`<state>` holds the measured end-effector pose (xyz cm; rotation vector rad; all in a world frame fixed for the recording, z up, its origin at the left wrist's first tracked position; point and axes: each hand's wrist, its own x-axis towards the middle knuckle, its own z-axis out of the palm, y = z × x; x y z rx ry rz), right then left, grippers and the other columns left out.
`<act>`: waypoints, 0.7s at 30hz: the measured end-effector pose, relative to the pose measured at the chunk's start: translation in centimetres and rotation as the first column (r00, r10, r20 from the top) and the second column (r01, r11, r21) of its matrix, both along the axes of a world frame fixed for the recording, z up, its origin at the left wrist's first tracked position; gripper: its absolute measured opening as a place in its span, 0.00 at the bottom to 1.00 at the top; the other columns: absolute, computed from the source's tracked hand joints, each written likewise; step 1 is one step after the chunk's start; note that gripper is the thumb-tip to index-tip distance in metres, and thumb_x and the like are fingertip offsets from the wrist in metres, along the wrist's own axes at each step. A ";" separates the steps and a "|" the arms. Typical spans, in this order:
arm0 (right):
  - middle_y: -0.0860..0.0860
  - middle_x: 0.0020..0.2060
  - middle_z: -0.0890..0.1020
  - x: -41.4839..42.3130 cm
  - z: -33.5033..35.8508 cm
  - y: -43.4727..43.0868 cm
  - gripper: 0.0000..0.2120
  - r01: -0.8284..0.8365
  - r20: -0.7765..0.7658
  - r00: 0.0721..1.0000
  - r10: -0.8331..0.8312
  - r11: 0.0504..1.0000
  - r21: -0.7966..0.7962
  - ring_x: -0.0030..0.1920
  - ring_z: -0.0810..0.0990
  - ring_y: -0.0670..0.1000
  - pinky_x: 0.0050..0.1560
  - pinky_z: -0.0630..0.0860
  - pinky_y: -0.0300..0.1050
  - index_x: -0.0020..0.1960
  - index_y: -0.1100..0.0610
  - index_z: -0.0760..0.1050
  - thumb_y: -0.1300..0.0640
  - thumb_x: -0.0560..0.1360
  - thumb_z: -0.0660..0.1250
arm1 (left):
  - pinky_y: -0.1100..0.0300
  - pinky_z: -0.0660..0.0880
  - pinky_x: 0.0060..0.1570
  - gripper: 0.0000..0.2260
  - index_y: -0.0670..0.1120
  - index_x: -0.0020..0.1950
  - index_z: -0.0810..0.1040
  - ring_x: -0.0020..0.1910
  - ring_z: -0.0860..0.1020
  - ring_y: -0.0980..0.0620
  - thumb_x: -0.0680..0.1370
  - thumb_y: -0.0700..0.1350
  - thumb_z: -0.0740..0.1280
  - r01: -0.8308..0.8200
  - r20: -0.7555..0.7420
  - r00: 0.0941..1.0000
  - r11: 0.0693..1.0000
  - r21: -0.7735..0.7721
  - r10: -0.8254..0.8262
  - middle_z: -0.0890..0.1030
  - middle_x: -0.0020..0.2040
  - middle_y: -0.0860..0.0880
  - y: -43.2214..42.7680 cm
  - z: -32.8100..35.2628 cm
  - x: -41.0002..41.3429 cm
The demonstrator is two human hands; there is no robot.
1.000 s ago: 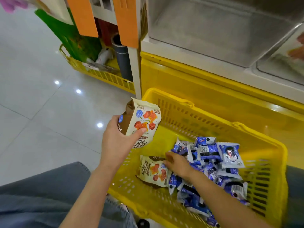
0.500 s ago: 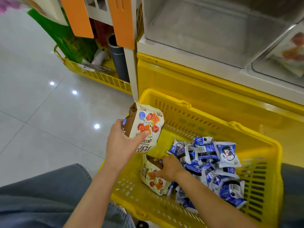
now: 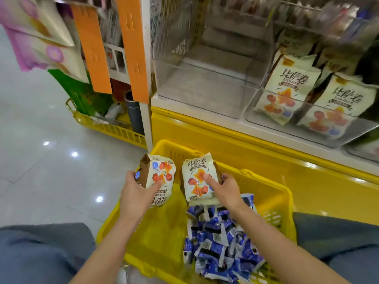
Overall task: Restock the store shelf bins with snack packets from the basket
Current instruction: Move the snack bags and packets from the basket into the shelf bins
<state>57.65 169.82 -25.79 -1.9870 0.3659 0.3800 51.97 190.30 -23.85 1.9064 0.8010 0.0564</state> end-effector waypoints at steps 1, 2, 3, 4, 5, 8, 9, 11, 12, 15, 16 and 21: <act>0.54 0.51 0.83 0.0 1.2 -0.5 0.27 0.024 0.021 0.999 -0.026 0.997 0.072 0.45 0.82 0.47 0.39 0.78 0.37 0.61 0.62 0.71 0.45 0.70 0.71 | 0.58 0.70 0.36 0.23 0.46 0.52 0.66 0.44 0.76 0.47 0.67 0.49 0.76 -0.008 0.009 1.000 1.000 -0.028 0.008 0.79 0.50 0.45 -0.5 0.4 0.0; 0.54 0.49 0.84 -0.1 2.3 -0.9 0.21 0.039 0.032 0.999 -0.044 0.989 0.145 0.42 0.83 0.45 0.37 0.78 0.35 0.56 0.59 0.74 0.45 0.71 0.70 | 0.57 0.72 0.39 0.25 0.44 0.54 0.66 0.45 0.77 0.47 0.66 0.48 0.77 -0.014 0.018 1.000 0.997 -0.073 0.016 0.79 0.52 0.44 -1.1 0.7 -0.1; 0.54 0.48 0.84 -0.2 3.4 -1.3 0.18 0.052 0.029 0.998 -0.059 0.977 0.209 0.42 0.84 0.45 0.40 0.79 0.35 0.53 0.57 0.75 0.45 0.71 0.70 | 0.55 0.75 0.44 0.28 0.42 0.58 0.67 0.48 0.78 0.46 0.66 0.47 0.77 -0.020 0.030 0.999 0.990 -0.137 0.025 0.79 0.53 0.43 -1.7 1.1 0.0; 0.54 0.48 0.84 -0.5 4.3 -1.6 0.19 0.060 0.018 0.998 -0.067 0.967 0.249 0.45 0.84 0.47 0.45 0.80 0.39 0.53 0.57 0.74 0.44 0.71 0.69 | 0.51 0.76 0.51 0.31 0.40 0.62 0.66 0.51 0.78 0.45 0.66 0.47 0.78 -0.023 0.044 0.998 0.977 -0.214 0.033 0.79 0.55 0.42 -2.3 1.6 0.1; 0.53 0.48 0.84 -0.8 5.2 -2.1 0.20 0.071 0.000 0.997 -0.074 0.957 0.281 0.48 0.83 0.49 0.49 0.79 0.43 0.54 0.57 0.72 0.44 0.71 0.69 | 0.47 0.76 0.54 0.34 0.40 0.64 0.65 0.53 0.79 0.44 0.66 0.46 0.78 -0.018 0.061 0.997 0.958 -0.286 0.037 0.79 0.56 0.42 -3.0 2.2 0.1; 0.48 0.43 0.85 -1.6 7.7 -4.0 0.18 0.014 0.016 1.000 -0.020 0.942 0.337 0.45 0.84 0.47 0.44 0.80 0.40 0.53 0.53 0.71 0.45 0.70 0.69 | 0.48 0.76 0.55 0.36 0.42 0.68 0.64 0.53 0.79 0.46 0.65 0.46 0.78 0.071 0.144 0.989 0.933 -0.352 -0.021 0.79 0.57 0.44 -4.4 4.4 0.7; 0.48 0.43 0.86 -1.9 8.7 -4.7 0.18 -0.004 0.016 1.000 -0.001 0.944 0.330 0.45 0.85 0.47 0.46 0.80 0.42 0.54 0.54 0.72 0.45 0.70 0.70 | 0.52 0.76 0.54 0.37 0.43 0.68 0.63 0.52 0.78 0.49 0.65 0.45 0.78 0.112 0.166 0.984 0.939 -0.325 -0.060 0.78 0.57 0.46 -4.9 5.2 1.0; 0.49 0.43 0.86 -2.0 10.5 -6.5 0.18 -0.030 0.005 1.000 0.030 0.944 0.329 0.44 0.85 0.48 0.44 0.81 0.43 0.54 0.55 0.74 0.47 0.69 0.71 | 0.63 0.73 0.46 0.39 0.46 0.69 0.60 0.48 0.76 0.55 0.64 0.45 0.78 0.220 0.206 0.963 0.948 -0.229 -0.174 0.76 0.53 0.50 -5.9 7.1 1.5; 0.50 0.43 0.86 -1.9 11.2 -7.3 0.18 -0.043 -0.006 0.999 0.048 0.938 0.345 0.44 0.85 0.49 0.43 0.80 0.42 0.54 0.56 0.74 0.49 0.69 0.72 | 0.67 0.71 0.42 0.40 0.47 0.69 0.60 0.46 0.76 0.57 0.64 0.44 0.79 0.276 0.226 0.946 0.945 -0.176 -0.234 0.75 0.52 0.51 -6.5 8.1 1.8; 0.51 0.45 0.86 -1.1 13.8 -8.7 0.18 -0.091 -0.032 0.993 0.111 0.923 0.374 0.46 0.84 0.49 0.48 0.79 0.44 0.55 0.56 0.76 0.50 0.69 0.72 | 0.71 0.68 0.40 0.41 0.48 0.68 0.61 0.46 0.75 0.58 0.62 0.44 0.80 0.379 0.281 0.892 0.924 -0.045 -0.353 0.74 0.54 0.52 -7.7 10.7 2.8; 0.50 0.45 0.86 -0.7 14.3 -8.9 0.18 -0.104 -0.025 0.992 0.122 0.924 0.369 0.46 0.84 0.48 0.47 0.78 0.44 0.55 0.55 0.77 0.48 0.68 0.71 | 0.72 0.67 0.38 0.40 0.49 0.67 0.61 0.47 0.75 0.58 0.62 0.44 0.80 0.393 0.297 0.879 0.919 -0.012 -0.372 0.74 0.55 0.51 -7.9 11.4 3.3; 0.47 0.41 0.86 0.3 17.0 -10.3 0.22 -0.012 0.105 0.994 -0.031 0.923 0.385 0.39 0.85 0.45 0.33 0.78 0.37 0.53 0.52 0.76 0.38 0.67 0.66 | 0.78 0.68 0.30 0.35 0.54 0.63 0.61 0.41 0.71 0.68 0.64 0.45 0.78 0.407 0.358 0.850 0.913 0.018 -0.386 0.72 0.47 0.60 -9.2 13.5 5.5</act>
